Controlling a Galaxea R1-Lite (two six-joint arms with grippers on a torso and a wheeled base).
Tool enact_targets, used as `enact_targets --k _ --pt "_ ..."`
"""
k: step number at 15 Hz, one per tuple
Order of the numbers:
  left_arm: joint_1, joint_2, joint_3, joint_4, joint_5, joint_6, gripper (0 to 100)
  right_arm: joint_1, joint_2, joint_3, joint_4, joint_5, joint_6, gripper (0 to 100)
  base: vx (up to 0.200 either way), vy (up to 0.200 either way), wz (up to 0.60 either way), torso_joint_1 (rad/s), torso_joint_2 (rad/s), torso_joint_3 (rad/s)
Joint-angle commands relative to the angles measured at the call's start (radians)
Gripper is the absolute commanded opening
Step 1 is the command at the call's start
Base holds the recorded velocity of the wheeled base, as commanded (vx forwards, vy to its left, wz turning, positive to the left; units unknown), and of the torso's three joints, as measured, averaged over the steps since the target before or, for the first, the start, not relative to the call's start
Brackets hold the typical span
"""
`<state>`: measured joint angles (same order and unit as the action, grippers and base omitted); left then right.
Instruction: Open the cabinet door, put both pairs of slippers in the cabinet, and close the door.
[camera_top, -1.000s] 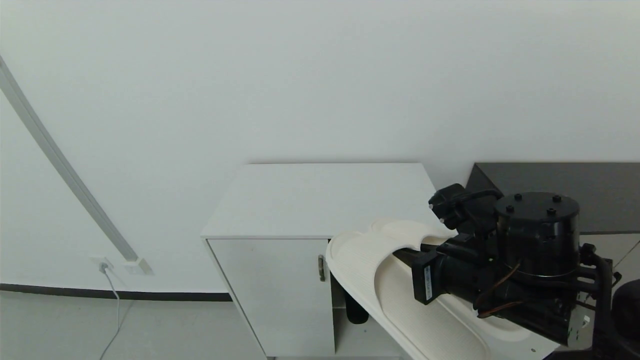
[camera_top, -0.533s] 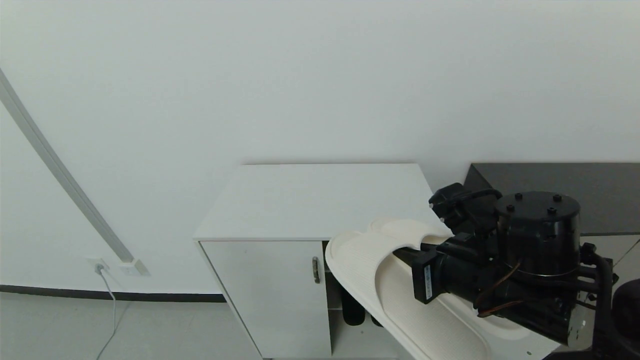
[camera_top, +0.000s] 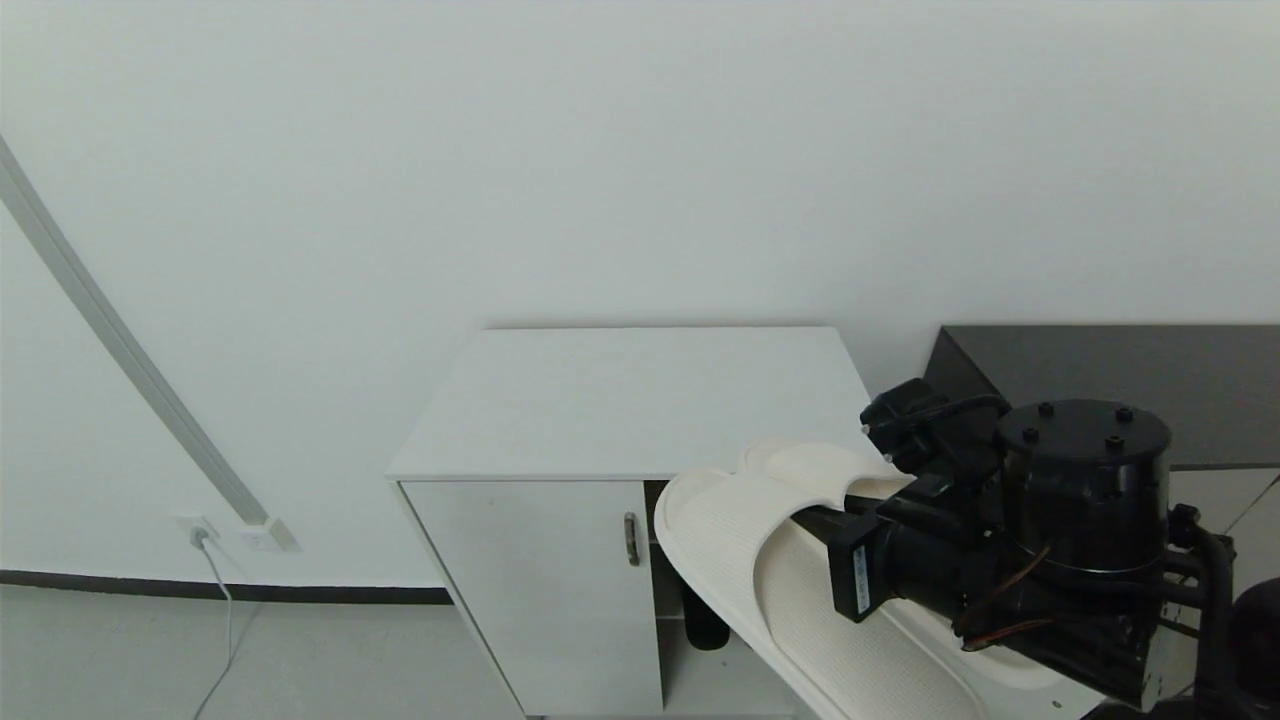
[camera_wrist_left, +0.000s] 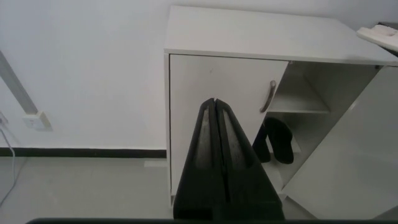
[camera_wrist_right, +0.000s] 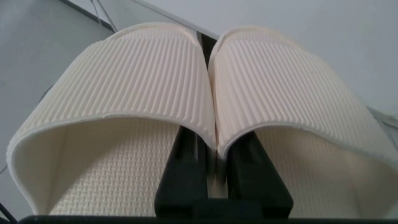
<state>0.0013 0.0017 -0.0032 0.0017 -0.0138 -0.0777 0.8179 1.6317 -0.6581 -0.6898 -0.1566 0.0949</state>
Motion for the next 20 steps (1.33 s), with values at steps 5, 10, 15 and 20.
enact_targets --k 5,10,15,20 --pt "0.000 0.000 0.000 0.000 0.000 -0.001 0 0.010 0.007 0.026 -0.025 0.000 -0.007 0 0.000 0.000 0.00 -0.078 0.18 0.095" --pt "0.000 0.001 0.000 0.000 0.000 -0.001 0 0.014 0.004 0.035 -0.030 0.000 -0.018 0 0.000 0.000 0.00 -0.160 0.36 0.202" --pt "0.000 0.001 0.000 0.000 0.000 -0.001 0 0.017 0.004 0.044 -0.030 0.000 -0.020 0 0.000 0.000 0.00 -0.186 0.43 0.238" --pt "0.000 0.001 0.000 0.000 0.000 -0.002 0 0.017 0.005 0.049 -0.030 0.002 -0.020 0 0.000 0.000 0.00 -0.232 0.56 0.320"
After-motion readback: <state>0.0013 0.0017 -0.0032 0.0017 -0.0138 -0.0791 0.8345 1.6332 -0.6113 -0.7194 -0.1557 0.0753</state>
